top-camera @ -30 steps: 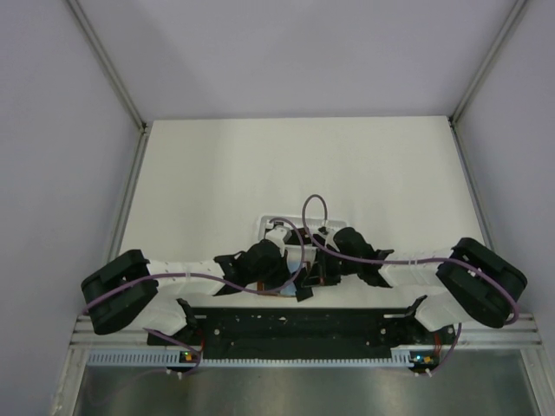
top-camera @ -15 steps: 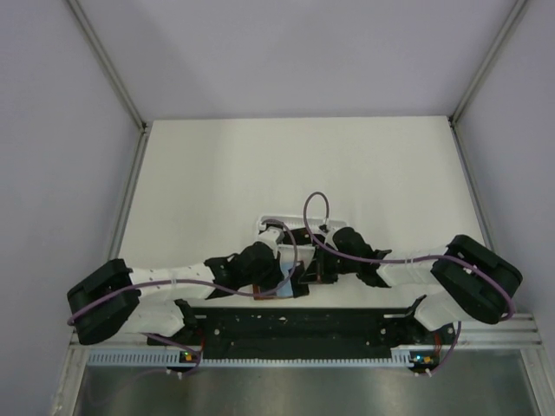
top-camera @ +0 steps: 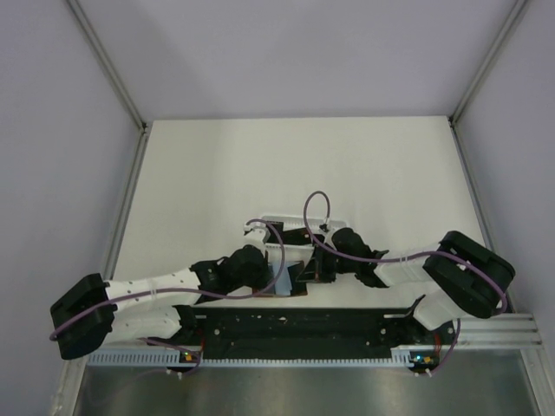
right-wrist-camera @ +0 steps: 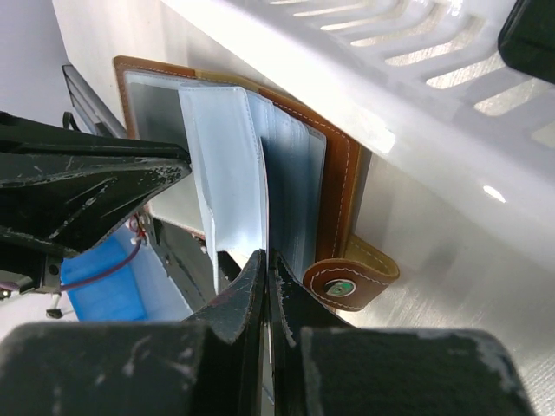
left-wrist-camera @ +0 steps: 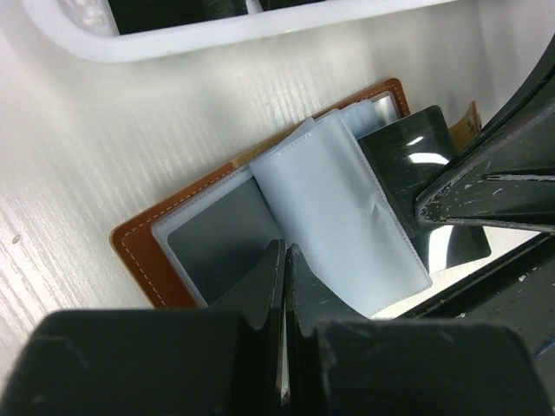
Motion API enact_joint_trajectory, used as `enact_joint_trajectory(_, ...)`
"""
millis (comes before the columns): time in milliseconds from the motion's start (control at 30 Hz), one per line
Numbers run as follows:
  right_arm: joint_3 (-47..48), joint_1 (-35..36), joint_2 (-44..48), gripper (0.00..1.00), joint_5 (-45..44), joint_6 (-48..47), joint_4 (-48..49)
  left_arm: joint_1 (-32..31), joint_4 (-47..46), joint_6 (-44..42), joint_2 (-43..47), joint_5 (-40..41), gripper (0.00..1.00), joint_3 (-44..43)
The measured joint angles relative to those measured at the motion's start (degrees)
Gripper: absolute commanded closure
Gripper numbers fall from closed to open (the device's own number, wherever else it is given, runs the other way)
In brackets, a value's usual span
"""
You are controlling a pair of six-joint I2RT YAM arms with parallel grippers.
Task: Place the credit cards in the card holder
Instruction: Insert the credit card into the card holder.
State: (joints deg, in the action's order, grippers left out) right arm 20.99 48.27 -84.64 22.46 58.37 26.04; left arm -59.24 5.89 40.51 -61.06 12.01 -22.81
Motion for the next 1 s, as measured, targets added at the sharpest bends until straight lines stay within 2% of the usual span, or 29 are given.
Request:
enact_joint_trajectory(233,0.00,0.00,-0.48,1.00,0.35,0.85,1.90,0.00,0.98,1.53,-0.74,0.09,1.00,0.63)
enact_joint_trajectory(1000,4.28,0.79,1.51,1.00,4.83,-1.29,-0.33,0.00,2.19,1.95,1.07,1.51,1.00,0.98)
